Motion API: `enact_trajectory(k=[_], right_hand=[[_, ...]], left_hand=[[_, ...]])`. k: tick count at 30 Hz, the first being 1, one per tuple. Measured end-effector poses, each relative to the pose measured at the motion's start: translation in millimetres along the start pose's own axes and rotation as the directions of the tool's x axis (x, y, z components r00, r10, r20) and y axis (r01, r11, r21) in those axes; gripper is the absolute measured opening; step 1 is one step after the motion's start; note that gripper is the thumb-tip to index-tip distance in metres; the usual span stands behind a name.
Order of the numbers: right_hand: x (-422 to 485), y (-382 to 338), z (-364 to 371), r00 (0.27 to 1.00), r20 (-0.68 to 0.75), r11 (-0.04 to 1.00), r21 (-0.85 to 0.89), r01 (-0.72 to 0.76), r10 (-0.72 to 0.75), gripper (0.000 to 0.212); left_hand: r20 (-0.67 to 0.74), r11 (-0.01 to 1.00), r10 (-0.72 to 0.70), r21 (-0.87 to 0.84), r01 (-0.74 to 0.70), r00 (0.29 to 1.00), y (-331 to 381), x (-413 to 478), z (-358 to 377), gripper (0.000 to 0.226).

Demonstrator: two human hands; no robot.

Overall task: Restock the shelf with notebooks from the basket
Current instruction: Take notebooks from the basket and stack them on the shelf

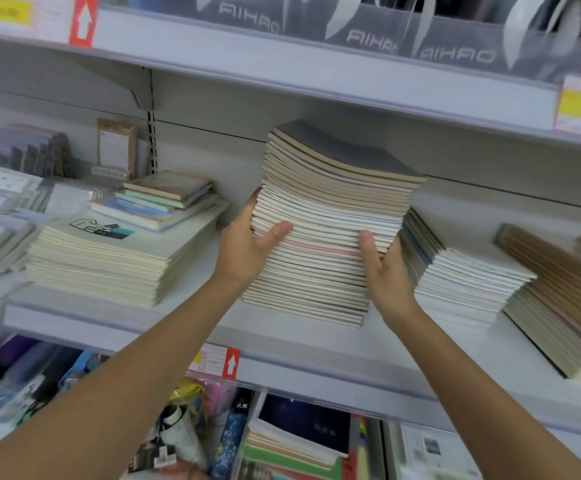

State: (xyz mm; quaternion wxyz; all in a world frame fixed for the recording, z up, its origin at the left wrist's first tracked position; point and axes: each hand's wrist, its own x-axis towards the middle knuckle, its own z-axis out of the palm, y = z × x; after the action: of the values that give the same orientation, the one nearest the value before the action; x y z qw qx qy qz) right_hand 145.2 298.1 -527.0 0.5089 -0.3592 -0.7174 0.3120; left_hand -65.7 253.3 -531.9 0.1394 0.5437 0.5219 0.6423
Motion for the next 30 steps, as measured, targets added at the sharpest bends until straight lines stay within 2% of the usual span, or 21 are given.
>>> enact_trajectory(k=[3, 5, 6, 8, 11, 14, 18, 20, 22, 24, 25, 26, 27, 28, 29, 30], right_hand=[[-10, 20, -26, 0.981, 0.146, 0.991, -0.073, -0.116, 0.126, 0.096], [-23, 37, -31, 0.932, 0.253, 0.963, -0.136, -0.231, 0.259, 0.103], [-28, 44, -30, 0.905, 0.311, 0.956, -0.138, -0.260, 0.291, 0.099], [-31, 51, -25, 0.893, 0.355, 0.960, -0.130, -0.247, 0.277, 0.075], [-27, 49, -14, 0.940, 0.253, 0.968, -0.154, -0.196, 0.231, 0.061], [-26, 51, -7, 0.967, 0.175, 0.950, -0.285, -0.130, 0.185, 0.054], [-31, 50, -3, 0.983, 0.136, 0.904, -0.424, -0.052, 0.120, 0.058], [-29, 46, -5, 0.975, 0.171, 0.894, -0.444, -0.051, 0.141, 0.058], [-28, 42, -13, 0.937, 0.286, 0.918, -0.390, -0.076, 0.199, 0.055], [-33, 37, -27, 0.930, 0.336, 0.925, -0.380, -0.009, 0.147, 0.051], [-36, 35, -36, 0.962, 0.267, 0.894, -0.442, 0.067, 0.060, 0.048], [-37, 33, -46, 0.979, 0.187, 0.817, -0.550, 0.175, -0.083, 0.046], [-37, 33, -56, 0.948, 0.175, 0.669, -0.674, 0.313, -0.267, 0.040], [-36, 34, -64, 0.860, 0.268, 0.459, -0.756, 0.467, -0.435, 0.035], [-33, 35, -70, 0.736, 0.430, 0.228, -0.762, 0.607, -0.523, 0.036], [-29, 37, -74, 0.618, 0.596, 0.020, -0.711, 0.703, -0.513, 0.044]], left_hand=[[0.188, 0.990, -0.139, 0.043, 0.134, 0.972, -16, -8, -11, 0.099], [0.261, 0.984, -0.174, 0.080, 0.159, 0.950, -28, -13, -14, 0.088], [0.277, 0.983, -0.185, 0.067, 0.173, 0.943, -31, -14, -14, 0.080], [0.284, 0.981, -0.191, 0.012, 0.195, 0.940, -34, -16, -14, 0.069], [0.221, 0.980, -0.195, 0.010, 0.198, 0.956, -37, -16, -10, 0.064], [0.158, 0.984, -0.176, 0.032, 0.173, 0.972, -36, -17, -8, 0.054], [0.123, 0.989, -0.150, 0.035, 0.147, 0.981, -34, -21, -4, 0.055], [0.143, 0.986, -0.161, 0.056, 0.154, 0.976, -30, -21, -5, 0.056], [0.164, 0.981, -0.160, 0.139, 0.138, 0.973, -23, -22, -6, 0.070], [0.107, 0.950, -0.086, 0.310, 0.049, 0.991, -15, -25, -8, 0.106], [0.078, 0.868, 0.058, 0.488, -0.089, 0.995, -11, -26, -12, 0.117], [0.125, 0.678, 0.279, 0.676, -0.288, 0.952, -9, -27, -17, 0.117], [0.275, 0.405, 0.481, 0.773, -0.489, 0.833, -10, -25, -22, 0.108], [0.466, 0.139, 0.576, 0.754, -0.642, 0.672, -12, -23, -26, 0.093], [0.621, -0.051, 0.573, 0.679, -0.732, 0.535, -13, -20, -28, 0.077], [0.727, -0.168, 0.517, 0.604, -0.779, 0.452, -14, -15, -29, 0.067]])
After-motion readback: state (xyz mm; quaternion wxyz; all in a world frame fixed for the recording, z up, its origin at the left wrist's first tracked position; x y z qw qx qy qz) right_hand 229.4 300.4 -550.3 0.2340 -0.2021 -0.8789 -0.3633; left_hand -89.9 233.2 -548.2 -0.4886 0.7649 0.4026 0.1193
